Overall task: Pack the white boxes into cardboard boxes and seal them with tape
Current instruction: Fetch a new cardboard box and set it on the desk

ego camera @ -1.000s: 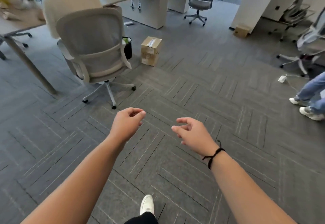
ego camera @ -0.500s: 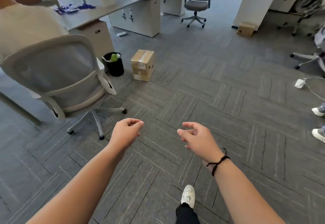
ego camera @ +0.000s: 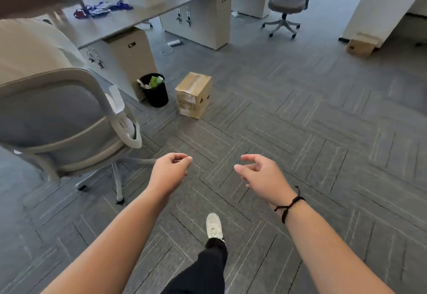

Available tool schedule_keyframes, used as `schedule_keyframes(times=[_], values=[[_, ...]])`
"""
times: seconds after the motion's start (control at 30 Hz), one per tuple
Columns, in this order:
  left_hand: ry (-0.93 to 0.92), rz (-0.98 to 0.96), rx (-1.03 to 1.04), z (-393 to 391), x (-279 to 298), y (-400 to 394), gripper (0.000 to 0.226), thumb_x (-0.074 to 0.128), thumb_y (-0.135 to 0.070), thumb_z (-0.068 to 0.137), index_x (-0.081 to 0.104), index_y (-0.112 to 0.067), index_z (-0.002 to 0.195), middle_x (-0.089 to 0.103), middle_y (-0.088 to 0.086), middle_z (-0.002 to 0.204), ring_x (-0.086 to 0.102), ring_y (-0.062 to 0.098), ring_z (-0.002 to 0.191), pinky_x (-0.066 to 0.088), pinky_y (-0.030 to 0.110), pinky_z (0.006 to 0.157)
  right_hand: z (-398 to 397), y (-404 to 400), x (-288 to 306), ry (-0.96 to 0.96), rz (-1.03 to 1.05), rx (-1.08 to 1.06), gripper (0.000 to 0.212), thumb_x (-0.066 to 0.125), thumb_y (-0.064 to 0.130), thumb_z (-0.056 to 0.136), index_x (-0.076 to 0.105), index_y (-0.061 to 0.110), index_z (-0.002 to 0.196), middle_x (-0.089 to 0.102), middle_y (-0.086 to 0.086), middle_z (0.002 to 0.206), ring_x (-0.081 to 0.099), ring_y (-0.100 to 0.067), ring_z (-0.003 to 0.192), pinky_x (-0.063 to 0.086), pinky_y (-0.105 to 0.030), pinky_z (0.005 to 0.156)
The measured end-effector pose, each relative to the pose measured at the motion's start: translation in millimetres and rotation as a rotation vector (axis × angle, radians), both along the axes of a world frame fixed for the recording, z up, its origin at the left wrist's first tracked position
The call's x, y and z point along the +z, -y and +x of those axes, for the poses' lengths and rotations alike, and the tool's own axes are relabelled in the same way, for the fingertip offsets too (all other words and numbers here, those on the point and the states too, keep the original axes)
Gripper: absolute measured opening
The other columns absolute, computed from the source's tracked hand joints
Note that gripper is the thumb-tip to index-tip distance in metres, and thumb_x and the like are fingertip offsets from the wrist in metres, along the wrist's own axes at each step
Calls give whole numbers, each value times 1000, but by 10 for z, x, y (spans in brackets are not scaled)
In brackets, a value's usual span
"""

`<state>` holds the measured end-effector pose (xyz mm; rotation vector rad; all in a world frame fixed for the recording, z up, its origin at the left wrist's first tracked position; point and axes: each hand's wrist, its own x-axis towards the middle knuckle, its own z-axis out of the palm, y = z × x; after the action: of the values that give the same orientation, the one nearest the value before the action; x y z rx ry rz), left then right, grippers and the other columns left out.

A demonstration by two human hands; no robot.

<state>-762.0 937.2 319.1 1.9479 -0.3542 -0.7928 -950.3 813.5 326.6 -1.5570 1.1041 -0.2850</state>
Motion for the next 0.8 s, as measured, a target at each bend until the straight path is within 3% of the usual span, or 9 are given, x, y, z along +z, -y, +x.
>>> schedule_keyframes(times=[0.17,0.3,0.4,0.57,0.8], values=[[-58,-37,45,588,-290,1118,10,67,-25,95,71,-18,102,73,2,99,70,18,85,58,41,88,627,1179,-220,-52,-35,40,36,72,34,89,62,23,122,70,2,94,65,-10,82,57,-36,84],[-145,-41,60,1115,-384,2012,8,67,-24,95,72,-18,98,75,9,100,68,17,82,59,40,85,1162,2114,-120,-92,-52,94,32,72,32,90,65,21,119,71,2,92,63,-9,75,50,-28,71],[-186,-61,58,1465,-310,2677,8,65,-19,96,71,-15,99,74,10,101,68,19,83,58,38,82,1490,2819,11,-83,-70,80,29,71,32,90,65,22,117,72,2,96,61,-6,71,48,-26,72],[-182,-52,88,2033,-289,3619,8,65,-19,97,72,-15,99,74,6,99,69,17,84,59,36,79,2048,3825,-106,-108,-32,83,31,72,33,90,65,22,119,72,3,97,65,-9,78,52,-26,73],[-147,39,167,2911,-546,4895,9,65,-21,96,72,-17,99,74,5,96,68,16,81,60,41,83,3128,5282,-479,-90,-12,210,34,69,31,92,64,18,123,70,6,94,61,-4,70,47,-20,67]])
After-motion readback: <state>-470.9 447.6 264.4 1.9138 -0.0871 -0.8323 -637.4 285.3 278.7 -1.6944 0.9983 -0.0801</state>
